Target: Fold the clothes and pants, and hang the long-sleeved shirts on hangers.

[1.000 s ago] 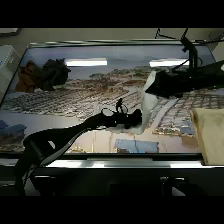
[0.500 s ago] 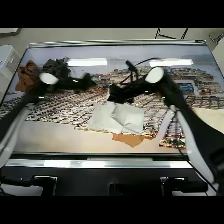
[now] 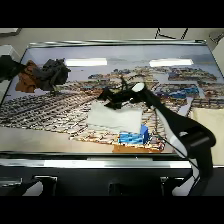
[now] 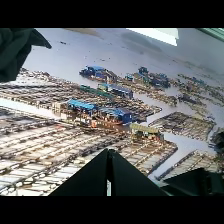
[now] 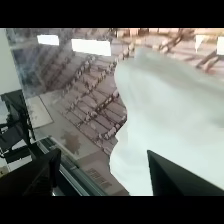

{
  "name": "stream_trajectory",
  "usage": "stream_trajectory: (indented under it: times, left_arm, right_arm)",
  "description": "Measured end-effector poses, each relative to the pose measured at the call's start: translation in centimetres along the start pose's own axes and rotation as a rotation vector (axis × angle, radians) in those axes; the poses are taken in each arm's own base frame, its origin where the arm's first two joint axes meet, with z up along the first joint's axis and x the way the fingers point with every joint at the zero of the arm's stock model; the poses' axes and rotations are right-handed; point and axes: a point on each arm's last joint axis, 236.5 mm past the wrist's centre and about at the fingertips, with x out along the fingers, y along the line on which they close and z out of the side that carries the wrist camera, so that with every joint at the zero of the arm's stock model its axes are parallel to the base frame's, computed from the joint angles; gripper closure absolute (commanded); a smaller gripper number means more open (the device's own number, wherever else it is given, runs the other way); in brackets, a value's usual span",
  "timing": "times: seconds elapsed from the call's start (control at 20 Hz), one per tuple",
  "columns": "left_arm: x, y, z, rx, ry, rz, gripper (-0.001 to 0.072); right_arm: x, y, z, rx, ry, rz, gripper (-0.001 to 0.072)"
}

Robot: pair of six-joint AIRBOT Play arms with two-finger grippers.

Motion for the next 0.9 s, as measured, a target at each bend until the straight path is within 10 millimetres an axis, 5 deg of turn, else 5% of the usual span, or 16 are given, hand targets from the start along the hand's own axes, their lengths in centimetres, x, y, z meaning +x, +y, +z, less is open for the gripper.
stream_trajectory:
  times: [0.15,0.25,0.35,0.45,0.65,0.7,0.75,0.8,0.9]
  left_arm:
    - [-1.8,-0.1,0.3,0.029,-0.025,0.019,0.0692]
    - [-2.4,-0.2,0.4,0.041,-0.032,0.024,0.0692]
    - [-2.6,-0.4,0.2,0.049,-0.028,0.024,0.0692]
    - [-2.6,-1.0,-0.1,0.058,-0.021,0.014,0.0692]
    - [-2.2,-2.5,-0.8,0.074,0.001,-0.016,0.0692]
    - [-2.1,-2.9,-1.0,0.077,0.005,-0.024,0.0692]
    - [-2.0,-3.2,-1.2,0.079,0.01,-0.031,0.0692]
    - [-2.0,-3.5,-1.3,0.079,0.013,-0.037,0.0692]
    - [-1.8,-4.0,-1.5,0.082,0.017,-0.048,0.0692]
  right_arm:
    - [-8.7,-4.3,2.5,-0.024,-0.023,-0.148,0.0095]
    - [-14.8,-10.6,1.9,0.026,0.008,-0.35,0.0096]
    - [-18.6,-15.9,-0.3,0.133,0.047,-0.472,0.0096]
    - [-18.3,-18.5,-3.0,0.21,0.092,-0.448,0.0095]
    - [-13.9,-19.4,-5.6,0.25,0.111,-0.262,0.0102]
    - [-13.0,-19.2,-5.8,0.248,0.113,-0.225,0.0171]
    - [-12.3,-19.0,-6.0,0.241,0.112,-0.193,0.0342]
    - [-11.7,-19.1,-6.0,0.235,0.107,-0.175,0.061]
    - [-11.1,-18.7,-5.9,0.222,0.097,-0.14,0.0671]
